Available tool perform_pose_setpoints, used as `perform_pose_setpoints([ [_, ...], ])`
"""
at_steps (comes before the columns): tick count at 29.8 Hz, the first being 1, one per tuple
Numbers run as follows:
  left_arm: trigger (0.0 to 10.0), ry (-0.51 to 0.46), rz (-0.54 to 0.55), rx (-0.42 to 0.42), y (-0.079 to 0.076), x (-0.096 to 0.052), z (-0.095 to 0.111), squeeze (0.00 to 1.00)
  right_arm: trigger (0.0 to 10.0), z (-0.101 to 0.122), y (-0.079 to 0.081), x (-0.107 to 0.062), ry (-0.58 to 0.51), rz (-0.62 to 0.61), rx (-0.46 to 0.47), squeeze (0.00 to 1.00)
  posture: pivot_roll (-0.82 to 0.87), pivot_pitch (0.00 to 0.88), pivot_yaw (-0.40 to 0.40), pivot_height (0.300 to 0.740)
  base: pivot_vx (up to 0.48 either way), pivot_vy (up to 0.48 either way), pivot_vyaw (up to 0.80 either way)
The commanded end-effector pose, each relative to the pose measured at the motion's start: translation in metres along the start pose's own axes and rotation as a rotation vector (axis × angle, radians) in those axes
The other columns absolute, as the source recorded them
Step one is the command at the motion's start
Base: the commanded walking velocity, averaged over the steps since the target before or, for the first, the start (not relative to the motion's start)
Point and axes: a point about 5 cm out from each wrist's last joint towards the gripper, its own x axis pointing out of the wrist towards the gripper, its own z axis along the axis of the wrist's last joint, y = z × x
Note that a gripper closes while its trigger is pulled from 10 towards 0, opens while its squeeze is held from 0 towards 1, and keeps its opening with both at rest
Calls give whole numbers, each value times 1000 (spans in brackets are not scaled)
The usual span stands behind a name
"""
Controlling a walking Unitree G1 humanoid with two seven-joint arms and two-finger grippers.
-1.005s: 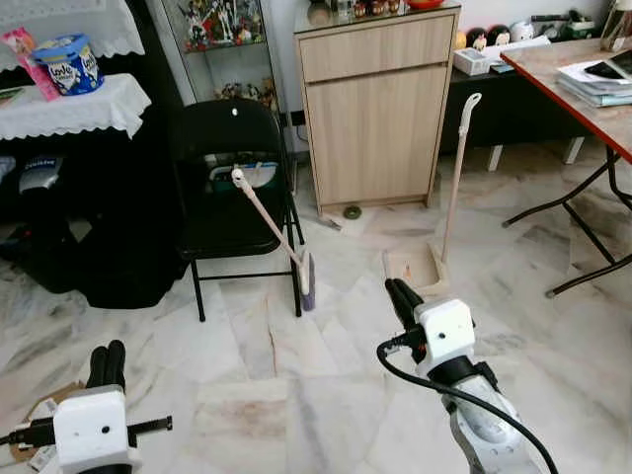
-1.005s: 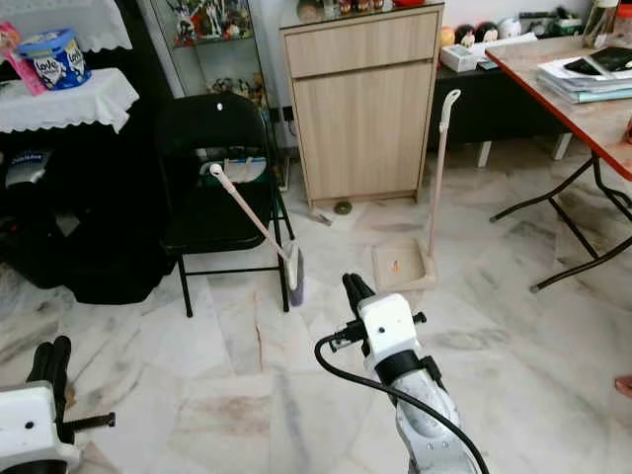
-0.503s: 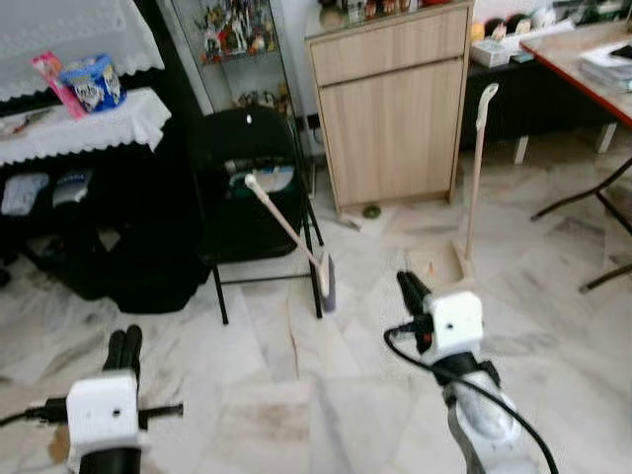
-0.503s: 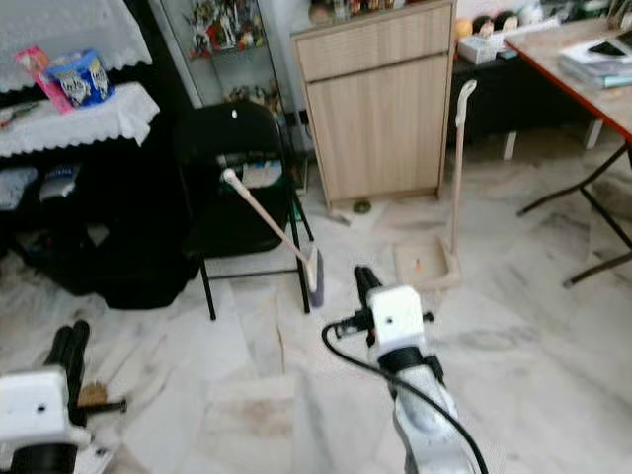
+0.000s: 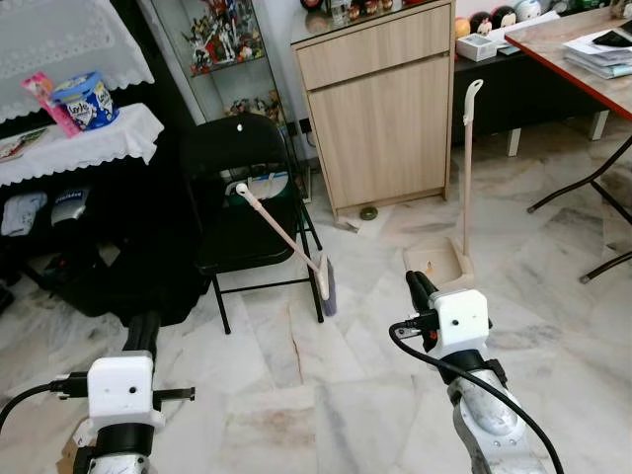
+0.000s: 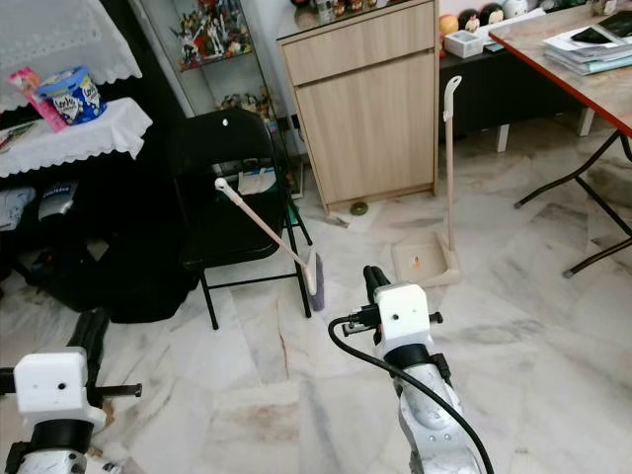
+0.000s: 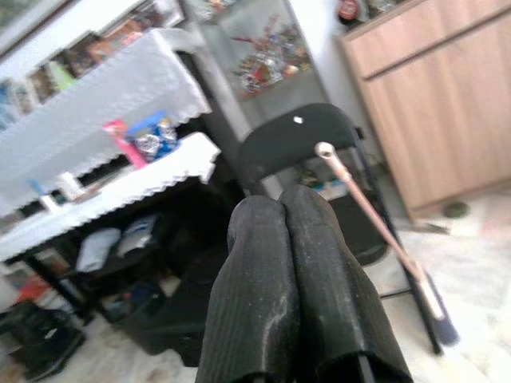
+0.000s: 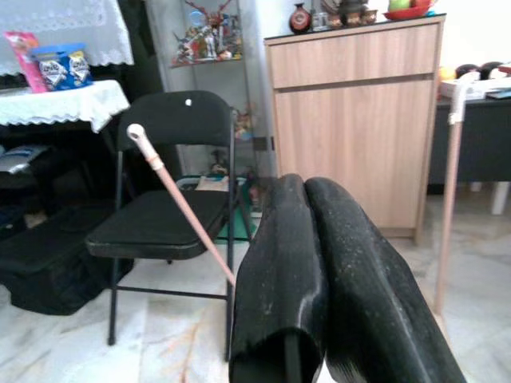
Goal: Sweep floor
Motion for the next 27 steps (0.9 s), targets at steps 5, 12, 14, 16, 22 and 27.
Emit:
perform_pose_setpoints([
  [5,10000,53,12,13,5,-1,-11,0,10000,0,8,9,7,44,33,0,-201,0,193,740,0,0,0],
  [12,10000,92,40,-10,8,-13,-14,0,10000,-1,16,7,22,94,41,0,-188,25,174,740,0,0,0],
  [14,10000,96,44,-14,7,-14,-14,0,10000,0,15,7,22,98,40,0,-188,27,161,740,0,0,0],
  [16,10000,94,81,-28,7,-15,-15,0,10000,2,13,10,23,125,34,0,-177,25,125,740,0,0,0],
  [22,10000,86,128,-46,4,-18,-14,0,10000,4,12,15,24,177,24,0,-176,16,71,740,0,0,0],
  [27,10000,87,139,-66,-3,-18,-15,0,10000,7,10,18,21,196,14,0,-184,13,52,740,0,0,0],
])
